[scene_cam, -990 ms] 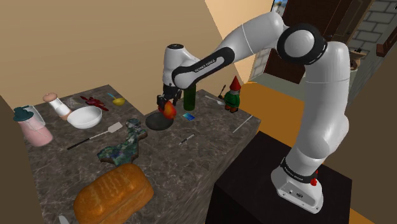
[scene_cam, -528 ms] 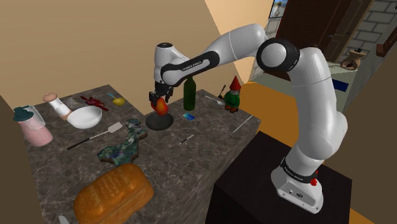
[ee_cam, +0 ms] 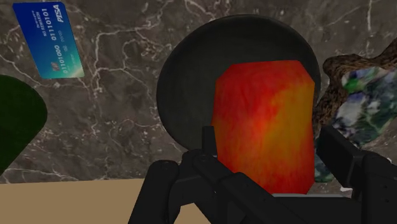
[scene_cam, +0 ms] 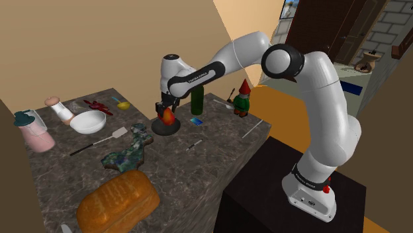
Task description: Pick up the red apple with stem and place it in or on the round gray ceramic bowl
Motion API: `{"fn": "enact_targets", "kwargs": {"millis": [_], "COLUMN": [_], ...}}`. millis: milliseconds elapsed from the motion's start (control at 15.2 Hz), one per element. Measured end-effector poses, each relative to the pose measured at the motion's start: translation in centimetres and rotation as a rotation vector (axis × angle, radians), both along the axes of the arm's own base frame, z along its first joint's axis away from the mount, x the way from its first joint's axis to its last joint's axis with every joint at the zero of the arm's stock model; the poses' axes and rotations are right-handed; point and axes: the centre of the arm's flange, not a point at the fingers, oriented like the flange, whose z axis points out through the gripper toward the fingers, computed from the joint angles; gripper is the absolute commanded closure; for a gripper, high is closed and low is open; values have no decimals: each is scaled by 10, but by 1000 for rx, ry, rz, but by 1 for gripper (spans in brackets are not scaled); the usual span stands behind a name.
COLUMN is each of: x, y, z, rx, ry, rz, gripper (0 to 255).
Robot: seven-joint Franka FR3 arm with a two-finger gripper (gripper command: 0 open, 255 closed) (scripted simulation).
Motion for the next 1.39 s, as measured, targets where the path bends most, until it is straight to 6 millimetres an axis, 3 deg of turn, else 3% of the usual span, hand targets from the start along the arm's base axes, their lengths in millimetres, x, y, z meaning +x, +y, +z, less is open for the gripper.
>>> {"fn": "enact_targets", "kwargs": {"millis": [396, 792, 858, 1254, 1386], "x": [-1, -1, -1, -1, -1], "y": [-1, -1, -1, -1, -1], "z": [-30, -34, -34, -34, -17], "rx": [0, 0, 0, 0, 0], "ry": [0, 0, 0, 0, 0], "rz": [0, 0, 0, 0, 0], "gripper": [255, 255, 0, 0, 0]}}
